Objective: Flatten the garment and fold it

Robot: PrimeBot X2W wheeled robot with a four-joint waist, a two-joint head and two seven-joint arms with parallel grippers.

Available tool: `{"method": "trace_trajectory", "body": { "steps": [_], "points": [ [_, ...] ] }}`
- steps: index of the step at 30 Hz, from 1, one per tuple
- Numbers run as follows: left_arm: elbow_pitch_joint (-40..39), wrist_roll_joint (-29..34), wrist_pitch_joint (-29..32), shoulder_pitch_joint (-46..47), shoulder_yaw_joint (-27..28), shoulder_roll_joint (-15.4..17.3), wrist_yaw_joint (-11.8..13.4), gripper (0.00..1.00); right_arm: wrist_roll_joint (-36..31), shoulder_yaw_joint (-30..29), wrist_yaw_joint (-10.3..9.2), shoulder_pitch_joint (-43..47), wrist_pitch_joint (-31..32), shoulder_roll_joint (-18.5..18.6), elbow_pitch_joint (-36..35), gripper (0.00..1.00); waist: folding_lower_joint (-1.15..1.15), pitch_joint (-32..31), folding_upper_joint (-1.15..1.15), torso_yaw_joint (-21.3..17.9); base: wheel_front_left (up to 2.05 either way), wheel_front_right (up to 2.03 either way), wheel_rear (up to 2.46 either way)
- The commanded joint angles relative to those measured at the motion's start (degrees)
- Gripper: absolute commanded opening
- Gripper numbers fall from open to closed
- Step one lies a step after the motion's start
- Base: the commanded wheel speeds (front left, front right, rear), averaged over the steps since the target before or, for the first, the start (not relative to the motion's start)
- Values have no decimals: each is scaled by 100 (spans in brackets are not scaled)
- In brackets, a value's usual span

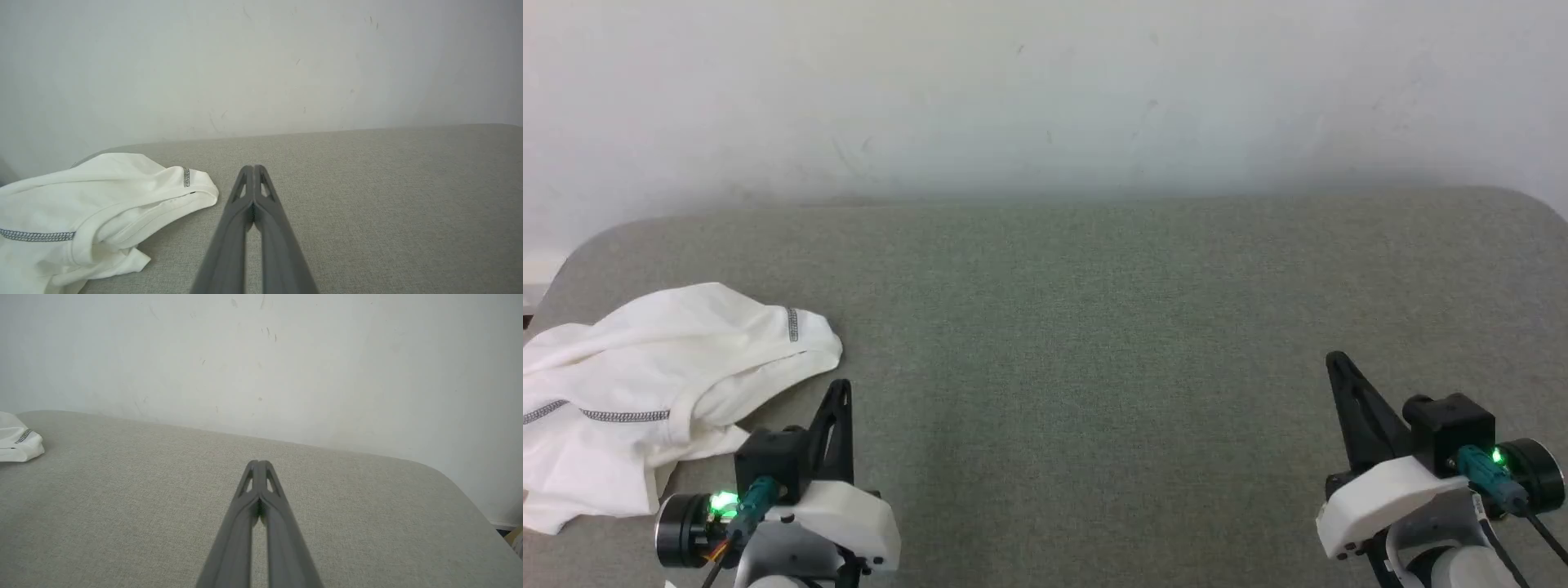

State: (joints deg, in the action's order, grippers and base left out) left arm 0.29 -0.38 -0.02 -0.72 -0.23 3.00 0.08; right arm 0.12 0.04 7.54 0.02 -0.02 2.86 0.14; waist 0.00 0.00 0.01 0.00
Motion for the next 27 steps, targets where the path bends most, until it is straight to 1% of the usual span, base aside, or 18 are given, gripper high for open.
{"method": "trace_trajectory", "body": {
  "steps": [1,27],
  "points": [
    [-29,38,2,72,23,-13,-8,0,-12,-4,-5,-2,2,1,-14,0,0,0,-1,0,0,0,0],
    [-29,38,2,72,23,-13,-8,0,-12,-4,-5,-2,2,1,-14,0,0,0,-1,0,0,0,0]
  ]
}}
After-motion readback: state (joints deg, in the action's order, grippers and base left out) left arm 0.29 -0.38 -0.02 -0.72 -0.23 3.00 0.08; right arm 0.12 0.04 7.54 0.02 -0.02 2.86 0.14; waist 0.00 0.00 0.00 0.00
